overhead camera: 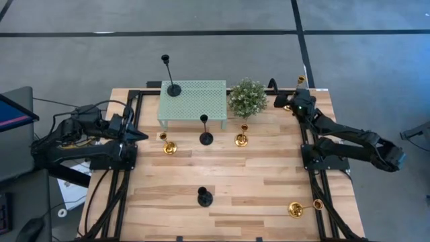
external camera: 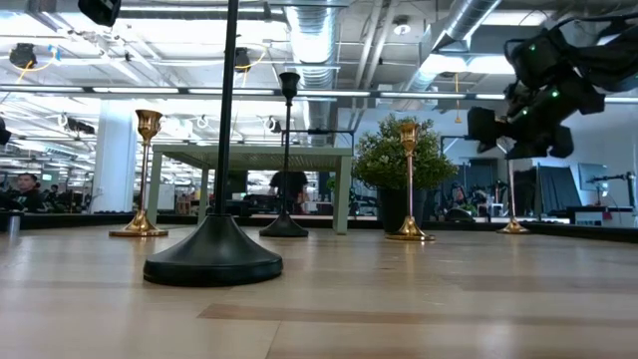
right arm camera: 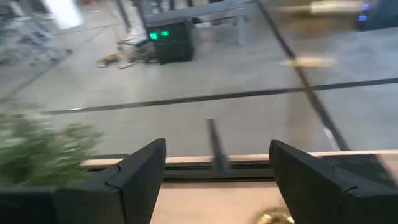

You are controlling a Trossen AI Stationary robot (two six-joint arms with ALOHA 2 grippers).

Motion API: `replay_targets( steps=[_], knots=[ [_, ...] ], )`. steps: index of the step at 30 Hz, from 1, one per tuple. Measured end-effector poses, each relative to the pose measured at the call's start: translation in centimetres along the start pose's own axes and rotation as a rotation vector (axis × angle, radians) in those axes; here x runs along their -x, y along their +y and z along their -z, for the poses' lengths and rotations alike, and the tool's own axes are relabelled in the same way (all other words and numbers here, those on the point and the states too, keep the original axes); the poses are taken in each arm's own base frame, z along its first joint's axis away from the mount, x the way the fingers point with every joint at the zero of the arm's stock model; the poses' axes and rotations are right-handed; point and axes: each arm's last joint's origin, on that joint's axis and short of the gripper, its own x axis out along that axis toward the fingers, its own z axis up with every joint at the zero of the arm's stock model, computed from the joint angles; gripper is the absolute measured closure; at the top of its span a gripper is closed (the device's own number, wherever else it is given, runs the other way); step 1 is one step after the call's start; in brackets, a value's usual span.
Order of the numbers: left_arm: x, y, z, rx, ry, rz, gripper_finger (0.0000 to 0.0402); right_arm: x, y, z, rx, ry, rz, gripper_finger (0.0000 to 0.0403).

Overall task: Pick & Place candle stick holders
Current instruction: Put the gold candle holder on the shelf aligned with the black candle holder

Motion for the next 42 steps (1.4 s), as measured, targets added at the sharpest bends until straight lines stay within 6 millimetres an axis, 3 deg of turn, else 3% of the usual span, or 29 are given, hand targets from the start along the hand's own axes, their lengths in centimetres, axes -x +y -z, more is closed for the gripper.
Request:
replay_targets(
  steps=[7, 12, 19, 22, 25, 32, 42],
  knots=[
    [0.0, 0.0, 0.0, 0.0, 0.0, 0.0, 0.0392, 1.2, 2.2, -0.4, 0.005, -0.06, -0.193, 0.0127],
    [0.0, 0.0, 0.0, 0.0, -0.001, 0.0, 0.0392, 1.6, 3.2, -2.3, 0.037, -0.144, -0.233, 0.0127],
    [0.0, 0.0, 0.0, 0.0, -0.001, 0.0, 0.0392, 2.0, 4.2, -6.5, 0.19, -0.056, -0.008, 0.0127],
    [0.0, 0.0, 0.0, -0.026, -0.001, -0.001, 0.0392, 2.1, 4.4, -7.5, 0.168, -0.026, 0.001, 0.0127],
    [0.0, 0.0, 0.0, -0.056, -0.001, -0.001, 0.0392, 1.9, 4.3, -6.9, 0.13, 0.049, -0.004, 0.0127],
    [0.0, 0.0, 0.0, -0.058, 0.002, 0.0, 0.0392, 0.1, 3.3, -3.7, 0.161, 0.151, 0.165, 0.0127],
    [0.0, 0.0, 0.0, -0.052, 0.006, 0.0, 0.0392, -4.3, 1.9, -3.3, 0.127, 0.13, 0.233, 0.0127]
  ],
)
